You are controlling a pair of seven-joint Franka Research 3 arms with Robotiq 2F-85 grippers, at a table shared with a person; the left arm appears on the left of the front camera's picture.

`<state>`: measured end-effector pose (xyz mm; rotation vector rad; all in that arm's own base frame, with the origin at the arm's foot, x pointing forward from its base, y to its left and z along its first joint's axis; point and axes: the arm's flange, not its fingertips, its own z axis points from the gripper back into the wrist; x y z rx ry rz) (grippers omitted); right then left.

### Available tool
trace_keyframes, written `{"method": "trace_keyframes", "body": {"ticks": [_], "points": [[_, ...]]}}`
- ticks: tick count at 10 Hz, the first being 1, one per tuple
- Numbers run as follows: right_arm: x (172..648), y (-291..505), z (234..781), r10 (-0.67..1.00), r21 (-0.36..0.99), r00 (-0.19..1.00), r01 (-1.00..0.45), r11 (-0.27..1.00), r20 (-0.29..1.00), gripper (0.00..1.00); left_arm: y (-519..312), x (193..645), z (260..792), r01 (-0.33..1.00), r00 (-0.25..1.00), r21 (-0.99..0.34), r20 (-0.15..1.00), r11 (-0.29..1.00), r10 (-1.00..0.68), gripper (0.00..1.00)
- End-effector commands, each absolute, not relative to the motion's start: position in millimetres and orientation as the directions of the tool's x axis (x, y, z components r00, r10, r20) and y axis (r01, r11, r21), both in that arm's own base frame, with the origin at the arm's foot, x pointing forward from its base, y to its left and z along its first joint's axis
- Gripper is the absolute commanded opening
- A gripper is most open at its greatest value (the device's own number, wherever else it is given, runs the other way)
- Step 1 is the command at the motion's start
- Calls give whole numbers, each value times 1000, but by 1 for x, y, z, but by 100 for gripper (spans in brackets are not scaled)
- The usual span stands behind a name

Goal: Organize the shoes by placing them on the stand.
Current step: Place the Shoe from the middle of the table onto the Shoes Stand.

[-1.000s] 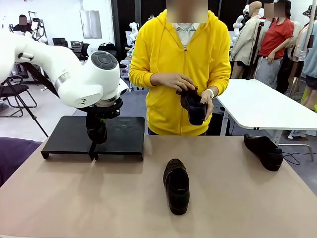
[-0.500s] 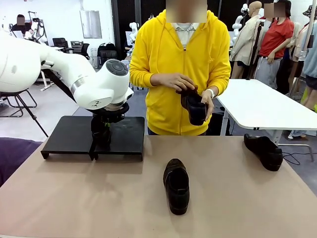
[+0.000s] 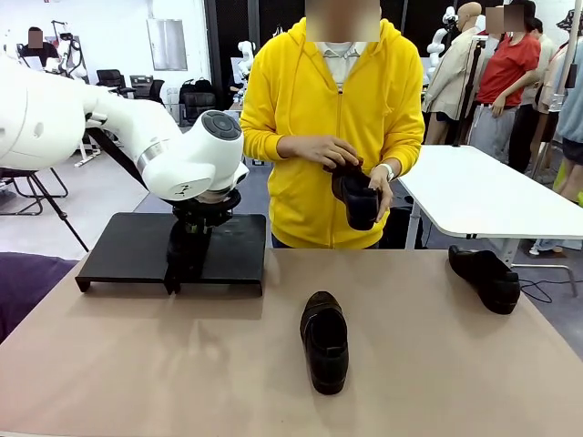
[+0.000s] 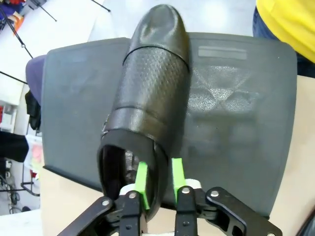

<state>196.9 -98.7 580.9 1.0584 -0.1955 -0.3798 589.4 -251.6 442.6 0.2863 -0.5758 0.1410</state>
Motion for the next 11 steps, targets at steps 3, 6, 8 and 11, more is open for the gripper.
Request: {"method": "trace_keyframes", "body": {"ticks": [3, 6, 8, 11], "points": [[197, -99, 584, -388, 884, 921, 192, 427, -13, 100, -244, 590, 454, -198, 812, 191, 581, 961, 52, 100], [197, -99, 584, -388, 884, 921, 192, 427, -13, 100, -235, 569, 473, -86, 833, 132, 553, 988, -1, 100], [197, -99, 584, -388, 884, 921, 192, 427, -13, 100, -211, 530, 507, 23, 874, 53, 484, 998, -46, 100], [197, -99, 584, -388, 884, 921, 192, 427, -13, 100, -152, 425, 569, 165, 926, -42, 352, 985, -140, 100]]}}
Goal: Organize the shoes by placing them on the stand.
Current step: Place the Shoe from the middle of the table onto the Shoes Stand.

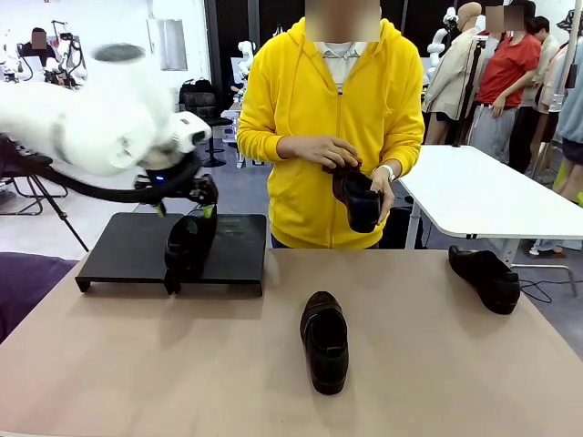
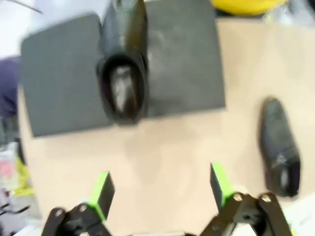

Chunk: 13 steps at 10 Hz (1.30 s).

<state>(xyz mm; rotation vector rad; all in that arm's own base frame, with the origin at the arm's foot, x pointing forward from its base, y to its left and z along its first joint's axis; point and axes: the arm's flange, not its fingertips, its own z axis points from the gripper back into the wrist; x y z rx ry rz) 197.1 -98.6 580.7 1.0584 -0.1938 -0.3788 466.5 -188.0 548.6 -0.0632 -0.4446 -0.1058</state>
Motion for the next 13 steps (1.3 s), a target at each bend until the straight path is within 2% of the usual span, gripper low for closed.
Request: {"method": "trace_keyframes", "body": {"ticks": [1, 3, 5, 6, 7, 8, 13], "points": [[197, -99, 584, -388, 884, 921, 192, 427, -13, 100, -141, 379, 574, 243, 929, -99, 308, 965, -203, 100], [197, -99, 584, -388, 884, 921, 192, 427, -13, 100, -111, 299, 567, 322, 930, -219, 255, 921, -265, 100], [197, -99, 584, -388, 884, 921, 192, 427, -13, 100, -51, 238, 545, 96, 970, -284, 241, 954, -26, 100], [197, -99, 584, -388, 884, 921, 192, 427, -13, 100, -15, 215, 536, 79, 951, -377, 307, 923, 44, 100], [197, -99, 584, -388, 884, 921, 192, 427, -13, 100, 20, 213, 529, 69, 911, -513, 383, 856, 155, 100], [197, -99, 584, -388, 884, 921, 192, 427, -13, 100, -51, 236, 542, 144, 969, -302, 237, 942, -73, 100], [197, -99, 584, -388, 884, 921, 192, 427, -13, 100, -51, 236, 542, 144, 969, -302, 237, 942, -73, 100]]}}
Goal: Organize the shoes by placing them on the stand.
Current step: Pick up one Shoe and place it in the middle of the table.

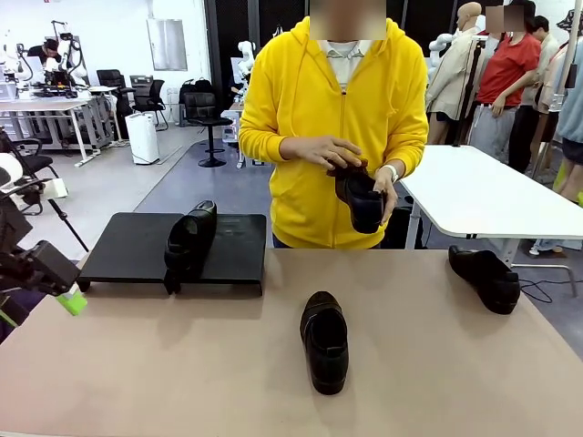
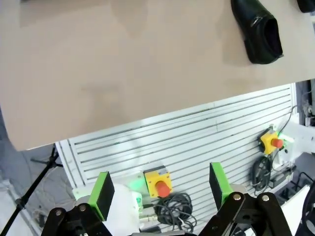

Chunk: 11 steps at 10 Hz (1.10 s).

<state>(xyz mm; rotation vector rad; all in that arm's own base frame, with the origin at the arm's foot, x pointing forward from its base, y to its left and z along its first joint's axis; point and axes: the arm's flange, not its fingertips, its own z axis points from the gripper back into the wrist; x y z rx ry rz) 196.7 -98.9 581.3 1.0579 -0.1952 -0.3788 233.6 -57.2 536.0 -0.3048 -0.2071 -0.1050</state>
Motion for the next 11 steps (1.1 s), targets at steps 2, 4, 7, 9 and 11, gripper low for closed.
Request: {"method": "trace_keyframes", "body": {"ticks": [2, 4, 7, 9, 11], "points": [[197, -99, 584, -388, 884, 921, 192, 427, -13, 100, -51, 236, 542, 144, 969, -302, 237, 942, -73, 100], [197, -99, 584, -388, 884, 921, 192, 427, -13, 100, -51, 236, 542, 144, 969, -302, 237, 942, -73, 100], [197, -99, 581, -394, 876, 919, 209, 434, -24, 100, -51, 236, 542, 144, 969, -302, 237, 942, -73, 100], [309, -82, 569, -310, 631, 946, 296, 717, -92, 100, -51, 236, 542, 144, 969, -302, 237, 942, -73, 100], [402, -108, 542, -345, 575, 938, 296, 763, -25, 100, -51, 236, 542, 144, 969, -302, 237, 942, -73, 100]]}}
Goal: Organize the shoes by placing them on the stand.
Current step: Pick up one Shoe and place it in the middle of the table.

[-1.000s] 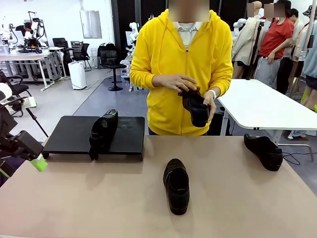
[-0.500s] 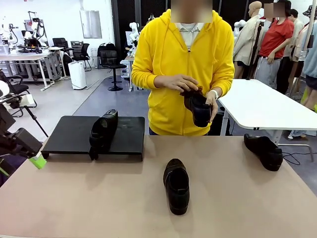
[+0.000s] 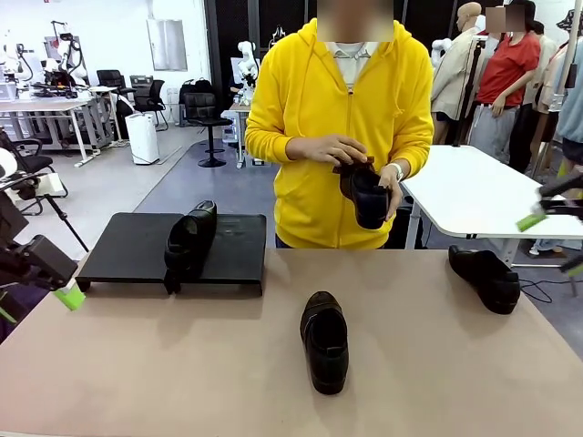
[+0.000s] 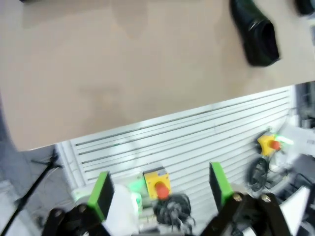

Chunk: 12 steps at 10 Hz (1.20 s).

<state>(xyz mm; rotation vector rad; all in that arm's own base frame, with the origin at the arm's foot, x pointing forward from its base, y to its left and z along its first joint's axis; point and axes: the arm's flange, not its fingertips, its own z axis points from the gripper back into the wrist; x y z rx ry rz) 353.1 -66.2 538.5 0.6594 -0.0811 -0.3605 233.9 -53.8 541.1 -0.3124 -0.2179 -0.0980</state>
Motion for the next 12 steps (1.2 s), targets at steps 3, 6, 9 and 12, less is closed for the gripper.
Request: {"method": "trace_keyframes", "body": {"ticks": [3, 6, 9, 12], "points": [[420, -117, 525, -309, 590, 950, 278, 758, -50, 100, -51, 236, 542, 144, 969, -302, 237, 942, -73, 100], [443, -123, 499, -351, 553, 936, 307, 774, -27, 100, -51, 236, 542, 144, 969, -302, 237, 942, -73, 100], [508, -126, 491, -286, 419, 955, 292, 860, -80, 100, -51, 236, 542, 144, 969, -302, 237, 942, -73, 100], [575, -124, 479, -175, 269, 956, 237, 933, -235, 100, -51, 236, 542, 144, 969, -302, 237, 942, -73, 100]]}}
